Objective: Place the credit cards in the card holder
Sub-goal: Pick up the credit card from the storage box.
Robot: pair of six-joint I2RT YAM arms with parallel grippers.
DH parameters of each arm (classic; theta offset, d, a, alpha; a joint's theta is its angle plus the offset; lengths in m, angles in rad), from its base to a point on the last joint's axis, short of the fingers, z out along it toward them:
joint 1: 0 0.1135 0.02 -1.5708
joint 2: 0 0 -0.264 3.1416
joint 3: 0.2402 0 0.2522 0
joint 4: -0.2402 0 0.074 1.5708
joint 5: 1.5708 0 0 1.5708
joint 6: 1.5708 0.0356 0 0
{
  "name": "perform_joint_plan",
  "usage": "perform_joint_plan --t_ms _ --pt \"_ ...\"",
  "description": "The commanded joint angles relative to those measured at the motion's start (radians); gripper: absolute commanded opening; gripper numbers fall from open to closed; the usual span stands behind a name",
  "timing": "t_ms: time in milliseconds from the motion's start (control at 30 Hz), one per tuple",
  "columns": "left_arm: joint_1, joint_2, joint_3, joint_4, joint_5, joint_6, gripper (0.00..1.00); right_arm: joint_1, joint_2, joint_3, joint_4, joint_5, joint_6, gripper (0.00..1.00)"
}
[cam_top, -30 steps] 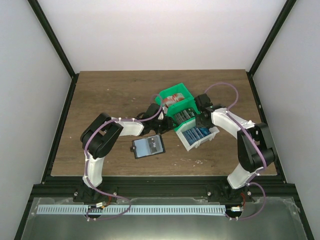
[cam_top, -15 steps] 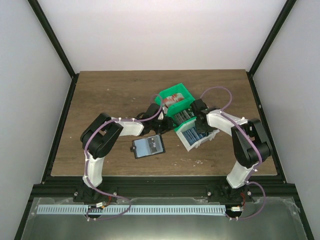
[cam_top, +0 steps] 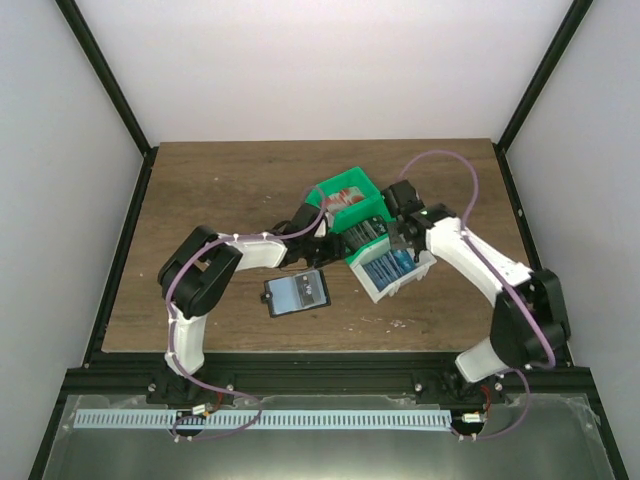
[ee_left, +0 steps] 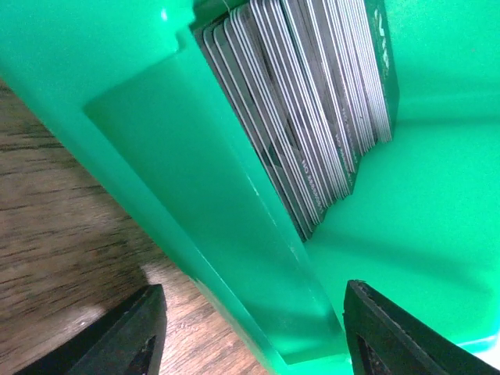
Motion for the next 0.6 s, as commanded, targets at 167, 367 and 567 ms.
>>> perform_joint_plan --t_ms 167,367,567 --pt "0.004 -0.088 0.062 -0.206 -0.068 0.16 0.8 0.009 -0.299 0.031 0.064 -0.313 0.079 0.0" --pt "0.003 -0.244 0.033 -0.289 -0.173 0.205 0.9 0.01 -0.448 -0.119 0.249 -0.721 0.216 0.01" --pt "0.006 -0.476 -0.09 -0.336 -0.273 0.217 1.0 0.013 -0.536 -0.309 0.462 -0.979 0.369 0.01"
